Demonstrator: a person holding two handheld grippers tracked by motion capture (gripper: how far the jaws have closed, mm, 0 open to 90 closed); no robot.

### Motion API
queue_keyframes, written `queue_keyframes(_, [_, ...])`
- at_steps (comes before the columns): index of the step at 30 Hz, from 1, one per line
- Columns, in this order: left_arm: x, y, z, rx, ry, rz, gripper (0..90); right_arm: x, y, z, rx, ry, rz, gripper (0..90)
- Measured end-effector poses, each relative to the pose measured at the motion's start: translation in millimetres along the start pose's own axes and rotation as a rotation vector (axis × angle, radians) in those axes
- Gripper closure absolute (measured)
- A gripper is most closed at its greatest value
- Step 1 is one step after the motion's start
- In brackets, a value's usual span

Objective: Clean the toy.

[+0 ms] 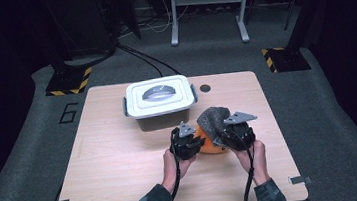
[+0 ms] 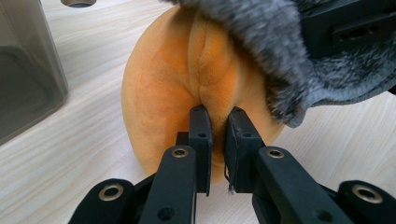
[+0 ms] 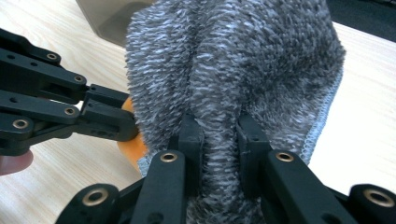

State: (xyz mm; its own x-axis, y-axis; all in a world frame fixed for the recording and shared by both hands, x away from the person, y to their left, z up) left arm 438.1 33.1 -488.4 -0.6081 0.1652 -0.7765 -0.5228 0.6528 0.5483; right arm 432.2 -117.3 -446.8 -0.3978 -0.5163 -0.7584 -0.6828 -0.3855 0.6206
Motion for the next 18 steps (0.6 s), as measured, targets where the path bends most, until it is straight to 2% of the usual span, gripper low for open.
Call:
queue_keyframes(7, [-0.2,-0.4,-0.1,0.002,0.002,0.000,81.5,19.4,-0.3,-17.2,0.027,-0.061,0.038,75.4])
queue_keyframes(18, [-0.3,-0.8,-1.0,0.001,-0.005,-0.001,81.3,57.3,-16.1,-35.9,0.048,-0.155,0.131,75.3])
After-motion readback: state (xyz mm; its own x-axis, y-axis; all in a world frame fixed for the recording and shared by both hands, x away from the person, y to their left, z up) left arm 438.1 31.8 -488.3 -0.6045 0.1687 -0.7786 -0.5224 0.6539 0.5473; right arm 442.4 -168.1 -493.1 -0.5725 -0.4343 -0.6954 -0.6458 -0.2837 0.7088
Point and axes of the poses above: each handheld gripper's, and its own axes: y roughly backward along the jaws, x roughly out of its underside, z roughly to its left, the point moved 5 cm from there along -y, roughly forward along the jaws, and after that the axes turned 11 degrees about y, right-handed, at the moved point
